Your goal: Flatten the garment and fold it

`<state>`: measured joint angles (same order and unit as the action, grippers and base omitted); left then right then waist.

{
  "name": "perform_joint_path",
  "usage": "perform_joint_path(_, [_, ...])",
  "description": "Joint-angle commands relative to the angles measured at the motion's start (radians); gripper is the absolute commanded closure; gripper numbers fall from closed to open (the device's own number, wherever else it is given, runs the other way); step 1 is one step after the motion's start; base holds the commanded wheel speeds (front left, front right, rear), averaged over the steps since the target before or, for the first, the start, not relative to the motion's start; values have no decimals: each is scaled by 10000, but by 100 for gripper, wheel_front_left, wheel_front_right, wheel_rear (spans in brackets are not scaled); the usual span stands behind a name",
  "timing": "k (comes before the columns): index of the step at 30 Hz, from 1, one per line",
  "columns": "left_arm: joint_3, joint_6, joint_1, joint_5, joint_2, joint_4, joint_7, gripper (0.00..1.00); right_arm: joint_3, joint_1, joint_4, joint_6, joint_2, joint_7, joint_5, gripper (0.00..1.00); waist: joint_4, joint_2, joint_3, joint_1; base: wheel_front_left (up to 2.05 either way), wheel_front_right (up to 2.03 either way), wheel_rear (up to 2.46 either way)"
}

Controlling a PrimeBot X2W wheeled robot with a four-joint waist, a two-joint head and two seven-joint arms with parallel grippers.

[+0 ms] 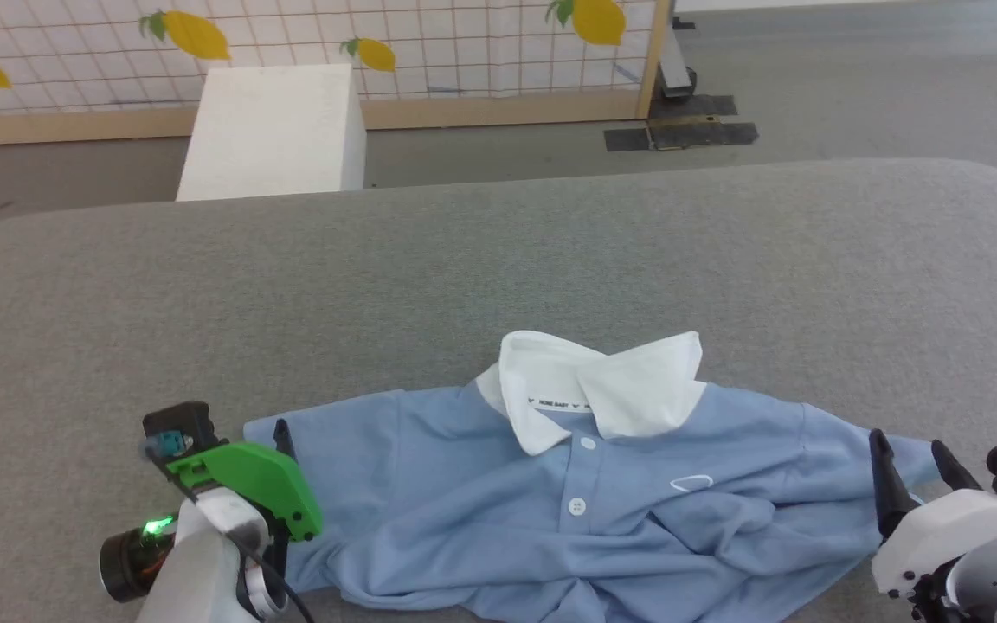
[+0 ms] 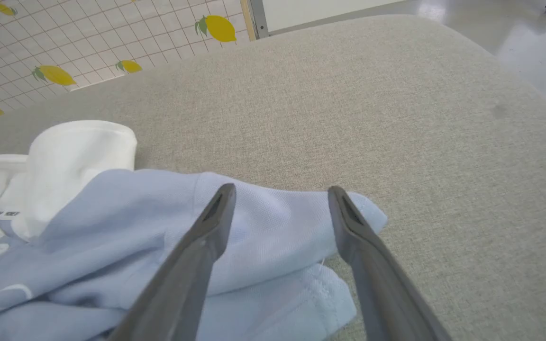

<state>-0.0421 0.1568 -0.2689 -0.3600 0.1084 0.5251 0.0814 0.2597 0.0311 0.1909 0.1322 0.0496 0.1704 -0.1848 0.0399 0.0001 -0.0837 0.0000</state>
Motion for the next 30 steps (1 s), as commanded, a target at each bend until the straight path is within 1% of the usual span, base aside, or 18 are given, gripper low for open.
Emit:
perform_joint_path(1, [46, 111, -330, -122, 137, 184, 273, 0, -174, -156, -186, -15, 7, -324, 23, 0, 247, -1, -144, 0, 0, 0, 0])
perform_joint_path(4, [105, 226, -626, -160, 330, 504, 725, 0, -501, -275, -436, -15, 7, -694, -22, 0, 439, -1, -264, 0, 0, 0, 0])
perform_joint_path(8, [182, 351, -894, -307, 520, 942, 1526, 0, -821, -355, -623, -15, 7, -837, -131, 0, 707, -1, -429, 0, 0, 0, 0])
perform_joint_path(12, [-44, 147, -889, -475, 572, 1183, 2767, 0, -993, -360, -687, -15, 7, -845, -246, 0, 886, -1, -490, 0, 0, 0, 0])
perform_joint_path(13, [-133, 65, -833, -515, 576, 1181, 3118, 30, -1000, -360, -702, -15, 7, -841, -265, 0, 910, -1, -492, 0, 0, 0, 0])
perform_joint_path(14, [-206, -2, -777, -537, 587, 1153, 3364, 53, -997, -358, -711, -15, 7, -836, -295, 0, 926, -1, -491, 0, 0, 0, 0])
perform_joint_path(15, [-257, -69, -697, -592, 590, 1091, 3624, 100, -990, -362, -720, -15, 7, -821, -326, 0, 937, -1, -487, 0, 0, 0, 0])
perform_joint_path(17, [-347, -185, -519, -703, 551, 910, 4020, 100, -959, -382, -743, -15, 7, -785, -328, 0, 930, -1, -460, 0, 0, 0, 0])
perform_joint_path(21, [-435, -199, -206, -700, 561, 295, 4033, 100, -790, -453, -814, -15, 7, -729, -311, 0, 786, -1, -361, 0, 0, 0, 0])
perform_joint_path(24, [-378, -127, 31, -644, 615, -192, 3597, 100, -707, -465, -891, -15, 7, -763, -230, 0, 632, -1, -224, 0, 0, 0, 0])
perform_joint_path(30, [65, 93, 757, -734, 676, -1033, 2391, 100, -320, -480, -872, -15, 7, -896, 133, 0, 236, -1, 125, 0, 0, 0, 0])
